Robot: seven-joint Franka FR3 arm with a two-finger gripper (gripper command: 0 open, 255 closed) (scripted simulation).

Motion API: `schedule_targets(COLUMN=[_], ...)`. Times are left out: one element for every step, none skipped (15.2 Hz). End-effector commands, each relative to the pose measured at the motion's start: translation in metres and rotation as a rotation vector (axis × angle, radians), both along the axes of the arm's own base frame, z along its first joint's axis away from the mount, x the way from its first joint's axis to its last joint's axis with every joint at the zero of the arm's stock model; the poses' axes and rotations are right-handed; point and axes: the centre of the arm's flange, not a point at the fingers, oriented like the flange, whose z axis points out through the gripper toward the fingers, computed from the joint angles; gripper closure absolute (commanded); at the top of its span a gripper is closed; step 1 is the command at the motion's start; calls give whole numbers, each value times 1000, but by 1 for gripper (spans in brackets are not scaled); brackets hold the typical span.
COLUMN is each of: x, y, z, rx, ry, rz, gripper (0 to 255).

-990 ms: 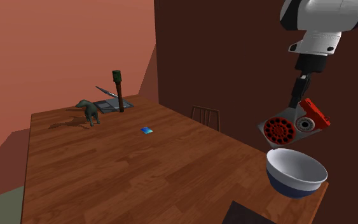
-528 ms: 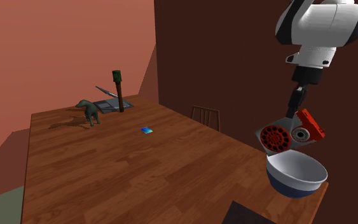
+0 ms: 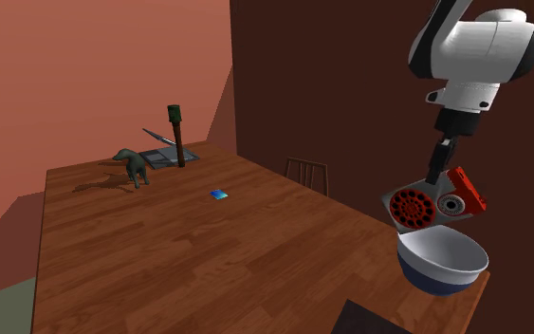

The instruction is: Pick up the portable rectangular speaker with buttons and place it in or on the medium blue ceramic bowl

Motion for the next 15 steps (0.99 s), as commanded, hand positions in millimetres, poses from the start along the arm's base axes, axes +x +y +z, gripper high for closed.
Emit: schedule_targets(x=[2,2,2,2,2,3,3,2,2,2,1,0,-1,-2,-2], y=[2,2,2,2,1,1,2,1,1,2,1,0,-1,-2,-2], z=[-4,-4,-4,-4,-4,-4,-4,-4,-4,-4,9,23,36,46,46], rx=[7,7,7,7,7,7,7,7,7,7,7,7,7,7,7], ry=[3,3,3,3,3,3,3,3,3,3,3,3,3,3,3], rz=[3,3,3,3,3,3,3,3,3,3,3,3,3,3,3], gripper=[255,255,255,255,0,0,0,0,0,0,0,0,0,0,0])
